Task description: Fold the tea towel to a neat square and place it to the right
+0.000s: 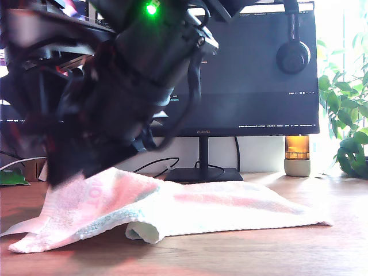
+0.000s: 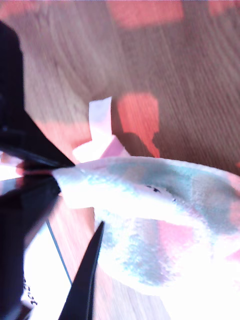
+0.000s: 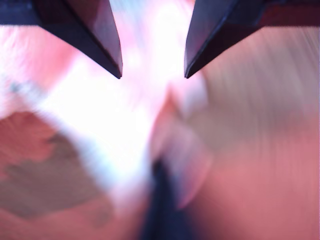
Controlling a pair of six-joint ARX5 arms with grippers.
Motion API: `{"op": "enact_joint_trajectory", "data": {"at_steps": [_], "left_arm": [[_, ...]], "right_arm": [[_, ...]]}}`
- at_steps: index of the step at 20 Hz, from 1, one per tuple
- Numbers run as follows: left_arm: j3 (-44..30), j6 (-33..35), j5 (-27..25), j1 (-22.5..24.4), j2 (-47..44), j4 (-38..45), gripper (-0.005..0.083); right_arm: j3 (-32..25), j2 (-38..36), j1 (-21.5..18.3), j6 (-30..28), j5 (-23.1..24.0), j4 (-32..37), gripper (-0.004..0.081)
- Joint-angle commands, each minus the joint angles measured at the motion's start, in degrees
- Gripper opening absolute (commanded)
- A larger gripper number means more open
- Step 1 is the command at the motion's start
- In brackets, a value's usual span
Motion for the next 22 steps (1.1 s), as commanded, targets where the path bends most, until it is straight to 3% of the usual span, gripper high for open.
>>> {"op": "enact_joint_trajectory", "data": {"at_steps": [1,9,12,22], "left_arm": [[-0.4,-0.9,0.7,-0.1,0.2,-0.1,-0.0024],[-0.4,0.0,9.4,0.0,0.2,-0.2,-0.0024],[-0.4,0.3,10.2,0.3,0.2,-0.2,-0.0024],[0.3,3.3,23.4,1.8,0.1,-0.2,-0.0024]], "right_arm": [[2.3,0.4,0.4,4.3,0.3,0.2,0.0351],[4.5,0.4,-1.2,7.6,0.4,-3.4,0.0351],[4.5,0.4,-2.6,7.7,0.4,-4.5,0.035],[4.5,0.5,-3.6,9.7,0.9,-7.5,0.0333]]}}
